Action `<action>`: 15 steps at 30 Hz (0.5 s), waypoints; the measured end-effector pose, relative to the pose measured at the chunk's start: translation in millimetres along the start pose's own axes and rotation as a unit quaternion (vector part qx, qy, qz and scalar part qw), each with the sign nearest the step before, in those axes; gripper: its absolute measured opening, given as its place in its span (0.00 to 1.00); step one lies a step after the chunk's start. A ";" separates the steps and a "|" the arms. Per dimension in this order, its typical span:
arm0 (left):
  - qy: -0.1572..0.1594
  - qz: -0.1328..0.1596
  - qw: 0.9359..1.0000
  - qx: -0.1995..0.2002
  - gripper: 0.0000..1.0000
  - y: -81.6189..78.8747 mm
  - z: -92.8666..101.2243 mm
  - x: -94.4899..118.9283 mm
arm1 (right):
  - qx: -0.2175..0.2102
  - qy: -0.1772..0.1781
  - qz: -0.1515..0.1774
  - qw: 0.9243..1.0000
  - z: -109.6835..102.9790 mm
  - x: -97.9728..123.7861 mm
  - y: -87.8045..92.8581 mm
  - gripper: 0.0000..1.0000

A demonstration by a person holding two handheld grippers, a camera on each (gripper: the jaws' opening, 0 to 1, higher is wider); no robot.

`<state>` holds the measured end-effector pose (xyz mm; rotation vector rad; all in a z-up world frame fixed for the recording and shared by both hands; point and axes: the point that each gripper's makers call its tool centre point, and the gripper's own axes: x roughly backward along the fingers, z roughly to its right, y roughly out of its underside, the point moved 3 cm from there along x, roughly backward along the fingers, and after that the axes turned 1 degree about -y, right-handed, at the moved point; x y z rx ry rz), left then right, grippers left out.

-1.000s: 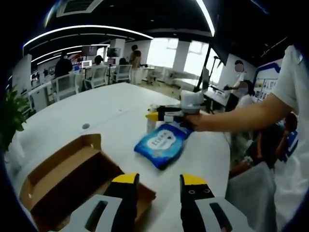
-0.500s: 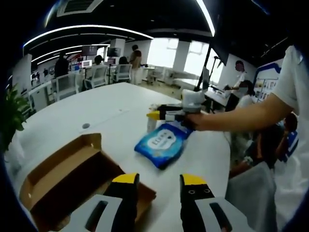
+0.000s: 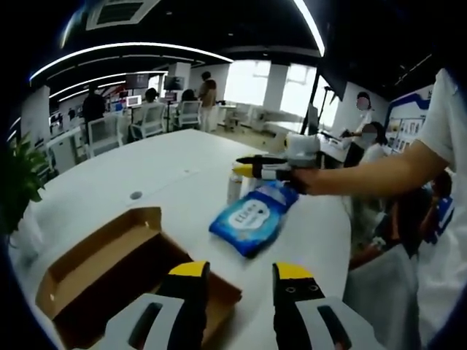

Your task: Operate the shoe box by opening the lid, removing the specified soft item, and placing it in the target area until the item is outside and the box remains undamaged.

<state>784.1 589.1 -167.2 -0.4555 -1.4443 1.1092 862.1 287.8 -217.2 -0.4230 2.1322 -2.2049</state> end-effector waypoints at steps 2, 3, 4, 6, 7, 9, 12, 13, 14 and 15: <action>-0.006 0.002 1.000 0.000 0.34 0.0 -2.9 4.9 | 0.003 0.004 0.002 1.000 -0.8 5.3 -8.4 0.32; -0.009 0.002 1.000 0.001 0.34 0.7 -4.3 6.9 | 0.004 0.004 0.003 1.000 -1.6 7.2 -11.7 0.31; -0.012 0.002 1.000 0.001 0.34 1.4 -5.6 9.0 | 0.006 0.004 0.004 1.000 -2.6 8.4 -15.0 0.31; -0.017 -0.001 1.000 0.001 0.35 3.2 -7.7 14.2 | 0.011 0.005 0.005 1.000 -5.5 11.6 -22.7 0.31; -0.020 -0.002 1.000 0.002 0.35 5.0 -9.2 17.3 | 0.014 0.005 0.007 1.000 -8.0 13.6 -27.3 0.31; -0.025 -0.003 1.000 0.003 0.35 7.4 -10.6 22.6 | 0.019 0.003 0.011 1.000 -13.3 17.0 -35.2 0.31; -0.032 -0.003 0.999 0.006 0.35 10.6 -11.3 29.2 | 0.024 0.001 0.012 1.000 -21.7 21.7 -44.0 0.31; -0.035 -0.003 0.999 0.008 0.35 12.5 -13.8 32.9 | 0.027 0.001 0.013 1.000 -25.6 24.0 -48.5 0.31; -0.038 -0.004 0.999 0.010 0.35 14.0 -15.7 35.3 | 0.027 0.001 0.014 1.000 -27.6 25.5 -51.5 0.30; -0.042 -0.005 0.999 0.013 0.35 15.6 -17.6 38.5 | 0.028 0.002 0.016 0.999 -30.6 27.5 -56.2 0.30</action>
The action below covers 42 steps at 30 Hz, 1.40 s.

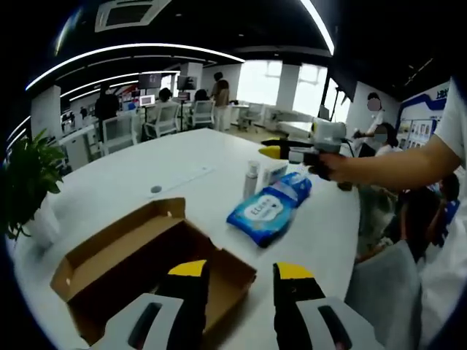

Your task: Operate the shoe box by opening the lid, removing the specified soft item, and placing it in the target area until the item is outside and the box remains undamaged.

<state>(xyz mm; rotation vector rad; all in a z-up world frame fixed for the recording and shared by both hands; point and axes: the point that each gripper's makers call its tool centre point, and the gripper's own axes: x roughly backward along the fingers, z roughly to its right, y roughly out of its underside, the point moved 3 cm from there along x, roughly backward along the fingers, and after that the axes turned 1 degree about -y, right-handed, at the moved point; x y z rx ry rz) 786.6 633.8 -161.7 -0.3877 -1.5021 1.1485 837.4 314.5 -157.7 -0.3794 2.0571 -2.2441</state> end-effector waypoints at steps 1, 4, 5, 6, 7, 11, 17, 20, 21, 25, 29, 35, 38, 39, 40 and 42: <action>-0.003 0.000 1.000 0.002 0.35 0.9 -1.7 2.2 | 0.000 0.000 0.001 1.000 -2.5 1.4 -3.3 0.30; -0.013 -0.003 1.000 0.007 0.35 4.6 -8.4 10.3 | 0.006 -0.002 0.004 1.000 -9.6 4.2 -13.3 0.29; -0.016 -0.004 1.000 0.008 0.35 5.4 -10.1 13.8 | 0.008 -0.004 0.004 1.000 -12.7 4.9 -17.0 0.29; -0.019 -0.004 1.000 0.009 0.35 6.1 -12.6 16.2 | 0.011 -0.005 0.003 1.000 -15.2 5.5 -19.5 0.29; -0.023 -0.007 1.000 0.012 0.35 8.0 -16.1 19.4 | 0.015 -0.007 0.003 1.000 -18.6 6.3 -22.7 0.28; -0.040 -0.013 0.999 0.019 0.35 13.8 -26.9 28.8 | 0.021 -0.012 0.006 1.000 -30.2 9.1 -31.7 0.28; -0.070 -0.018 0.997 0.037 0.36 29.5 -51.4 48.9 | 0.024 -0.018 0.007 1.000 -52.8 9.2 -38.6 0.27; -0.080 -0.017 0.996 0.045 0.36 34.3 -55.6 57.3 | 0.025 -0.022 0.007 0.999 -63.9 7.4 -40.7 0.27; -0.081 -0.019 0.995 0.045 0.36 36.2 -57.6 59.3 | 0.025 -0.023 0.006 0.999 -68.2 7.1 -41.8 0.27; -0.093 -0.021 0.994 0.051 0.36 44.7 -74.2 70.0 | 0.027 -0.028 0.003 0.999 -87.1 5.0 -47.0 0.27; -0.105 -0.024 0.992 0.060 0.36 53.0 -86.6 78.2 | 0.028 -0.032 0.000 0.999 -96.5 -0.5 -49.3 0.27; -0.131 -0.026 0.988 0.081 0.36 66.2 -107.4 91.3 | 0.029 -0.039 -0.005 0.999 -113.1 -10.3 -54.7 0.28; -0.141 -0.030 0.986 0.089 0.36 72.9 -119.9 96.0 | 0.029 -0.045 -0.006 0.999 -122.7 -15.2 -58.6 0.29; -0.146 -0.031 0.985 0.092 0.36 75.8 -123.0 97.7 | 0.030 -0.047 -0.005 0.998 -126.3 -18.5 -58.5 0.29; -0.149 -0.033 0.984 0.095 0.36 77.2 -124.5 99.8 | 0.029 -0.049 -0.004 0.998 -128.4 -20.6 -59.4 0.29; -0.154 -0.033 0.983 0.097 0.37 79.2 -128.2 102.2 | 0.026 -0.049 -0.002 0.998 -131.5 -26.9 -61.7 0.29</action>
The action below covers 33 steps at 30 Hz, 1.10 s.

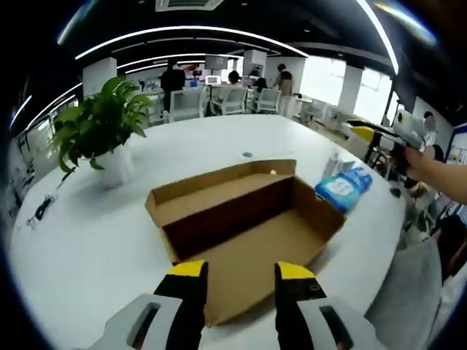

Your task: Operate the shoe box by opening the lid, removing the specified soft item, and placing it in the target area until the item is outside and the box remains undamaged.

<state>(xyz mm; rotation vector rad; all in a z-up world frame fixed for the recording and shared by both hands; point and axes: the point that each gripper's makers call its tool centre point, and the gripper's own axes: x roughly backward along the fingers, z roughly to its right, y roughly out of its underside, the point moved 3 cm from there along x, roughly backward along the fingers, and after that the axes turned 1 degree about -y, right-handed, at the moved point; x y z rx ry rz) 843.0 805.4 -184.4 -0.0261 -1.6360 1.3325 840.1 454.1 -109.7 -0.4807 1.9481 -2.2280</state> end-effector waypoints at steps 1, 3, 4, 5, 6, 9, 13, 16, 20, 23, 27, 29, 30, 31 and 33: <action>-0.005 -0.004 1.000 0.003 0.37 0.5 -5.6 -1.9 | -0.001 -0.001 0.001 1.000 -1.5 -2.6 -0.3 0.29; -0.012 -0.005 1.000 0.004 0.37 1.6 -10.3 -1.2 | -0.001 -0.006 0.002 1.000 -7.4 -8.8 -1.9 0.29; -0.016 -0.006 1.000 0.005 0.37 2.4 -11.3 -0.8 | -0.001 -0.008 0.002 1.000 -9.9 -11.2 -2.6 0.29; -0.022 -0.008 1.000 0.008 0.37 3.9 -14.2 -0.4 | -0.001 -0.011 0.001 1.000 -13.9 -14.2 -3.8 0.29; -0.028 -0.007 1.000 0.010 0.37 5.3 -18.3 0.1 | -0.002 -0.014 0.002 1.000 -17.6 -17.3 -5.3 0.29; -0.054 -0.010 0.998 0.014 0.37 8.7 -26.3 0.3 | -0.006 -0.019 0.003 1.000 -25.9 -22.9 -9.7 0.29; -0.076 -0.017 0.995 0.056 0.36 20.4 -35.3 -4.3 | -0.010 -0.026 0.010 1.000 -38.6 -31.5 -16.9 0.27; -0.091 -0.019 0.993 0.068 0.35 25.7 -40.7 -9.2 | -0.011 -0.029 0.010 0.999 -45.4 -37.6 -19.3 0.27; -0.122 -0.035 0.989 0.076 0.32 37.6 -48.2 -15.3 | -0.022 -0.034 0.008 0.999 -53.3 -42.4 -17.5 0.26; -0.128 -0.054 0.987 0.087 0.26 46.5 -49.4 -23.4 | -0.026 -0.038 0.005 0.999 -58.0 -44.3 -15.3 0.25; -0.137 -0.069 0.984 0.088 0.20 52.5 -44.6 -29.8 | -0.027 -0.044 -0.001 0.999 -58.7 -49.6 -12.3 0.24; -0.138 -0.074 0.984 0.088 0.19 51.9 -39.6 -29.7 | -0.029 -0.044 -0.002 0.999 -56.9 -53.1 -11.2 0.24; -0.141 -0.076 0.983 0.088 0.19 54.3 -39.5 -30.7 | -0.031 -0.044 -0.003 0.999 -55.6 -55.4 -10.2 0.24; -0.141 -0.077 0.983 0.089 0.18 55.0 -39.2 -31.6 | -0.031 -0.045 -0.004 0.999 -55.6 -54.1 -10.8 0.24; -0.144 -0.083 0.982 0.088 0.18 57.6 -43.1 -33.6 | -0.032 -0.045 -0.004 0.998 -54.1 -56.0 -9.6 0.23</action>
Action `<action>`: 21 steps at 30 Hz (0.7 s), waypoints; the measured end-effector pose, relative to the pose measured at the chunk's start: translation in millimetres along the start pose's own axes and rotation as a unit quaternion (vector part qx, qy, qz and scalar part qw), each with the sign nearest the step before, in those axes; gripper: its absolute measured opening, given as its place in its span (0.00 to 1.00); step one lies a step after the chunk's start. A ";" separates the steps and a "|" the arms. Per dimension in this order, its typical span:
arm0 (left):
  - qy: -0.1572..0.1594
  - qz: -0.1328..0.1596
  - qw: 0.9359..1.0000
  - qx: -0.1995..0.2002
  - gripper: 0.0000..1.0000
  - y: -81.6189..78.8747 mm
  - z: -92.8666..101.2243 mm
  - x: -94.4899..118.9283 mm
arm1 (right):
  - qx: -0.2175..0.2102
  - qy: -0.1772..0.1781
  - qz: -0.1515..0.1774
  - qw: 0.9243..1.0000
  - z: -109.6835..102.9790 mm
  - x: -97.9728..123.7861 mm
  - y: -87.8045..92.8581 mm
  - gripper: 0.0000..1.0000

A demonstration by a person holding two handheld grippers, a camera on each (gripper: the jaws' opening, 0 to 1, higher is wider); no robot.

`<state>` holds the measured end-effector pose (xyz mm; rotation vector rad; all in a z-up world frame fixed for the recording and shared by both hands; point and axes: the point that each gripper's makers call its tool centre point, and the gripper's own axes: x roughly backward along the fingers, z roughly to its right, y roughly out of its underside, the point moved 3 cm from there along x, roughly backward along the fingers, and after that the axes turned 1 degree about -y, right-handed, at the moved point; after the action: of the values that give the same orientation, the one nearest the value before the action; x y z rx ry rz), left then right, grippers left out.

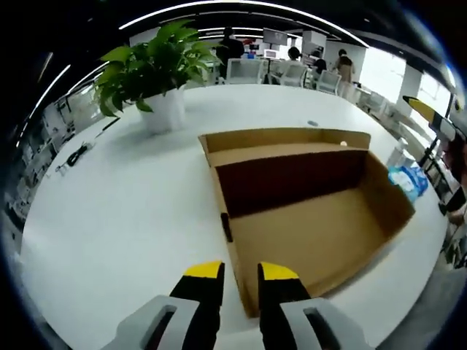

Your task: Operate the shoe box by opening the lid, removing the specified soft item, and placing it in the target area until the item is outside and the box remains undamaged.

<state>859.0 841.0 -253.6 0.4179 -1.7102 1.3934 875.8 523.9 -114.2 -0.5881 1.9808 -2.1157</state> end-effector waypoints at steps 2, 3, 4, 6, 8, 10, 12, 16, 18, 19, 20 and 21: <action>-0.002 -0.004 1.000 -0.001 0.17 -2.0 -6.7 -8.6 | -0.003 -0.001 -0.002 1.000 3.5 -4.6 2.0 0.23; -0.004 -0.005 1.000 0.001 0.15 -3.4 -6.1 -7.2 | -0.005 0.002 -0.005 1.000 6.8 -7.9 4.1 0.22; -0.005 -0.005 1.000 0.001 0.14 -3.4 -6.3 -7.4 | -0.007 0.003 -0.007 1.000 9.9 -10.6 6.1 0.22; -0.010 -0.007 1.000 -0.002 0.12 -3.1 -9.5 -10.6 | -0.017 0.006 -0.011 1.000 14.5 -16.6 9.0 0.21; -0.016 -0.009 1.000 -0.009 0.10 -0.9 -7.5 -10.9 | -0.019 0.009 -0.013 1.000 19.2 -20.9 8.8 0.20; -0.017 -0.010 1.000 -0.004 0.09 -0.6 -9.7 -14.6 | -0.016 0.011 -0.017 1.000 21.1 -24.5 8.6 0.20; -0.020 -0.010 1.000 -0.002 0.09 0.6 -9.3 -15.0 | -0.016 0.009 -0.019 1.000 22.8 -31.7 8.8 0.20; -0.026 -0.010 1.000 0.001 0.08 0.5 -13.3 -21.7 | -0.020 0.011 -0.027 0.999 28.2 -40.1 12.2 0.19; -0.031 -0.010 0.999 0.003 0.08 -0.9 -13.9 -20.5 | -0.025 0.013 -0.034 0.999 32.4 -48.8 17.4 0.18; -0.033 -0.009 0.999 0.004 0.07 -0.9 -13.4 -20.4 | -0.027 0.013 -0.036 0.999 33.9 -51.4 18.9 0.18; -0.035 -0.009 0.999 0.006 0.07 -0.9 -13.6 -20.5 | -0.038 0.015 -0.045 0.998 36.5 -53.8 20.9 0.19; -0.036 -0.008 0.999 0.007 0.07 -0.4 -12.2 -19.5 | -0.045 0.013 -0.048 0.998 38.3 -57.1 22.6 0.19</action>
<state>875.3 847.1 -268.6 0.4950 -1.7528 1.3934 940.0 509.3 -144.4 -0.6890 2.1103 -2.1079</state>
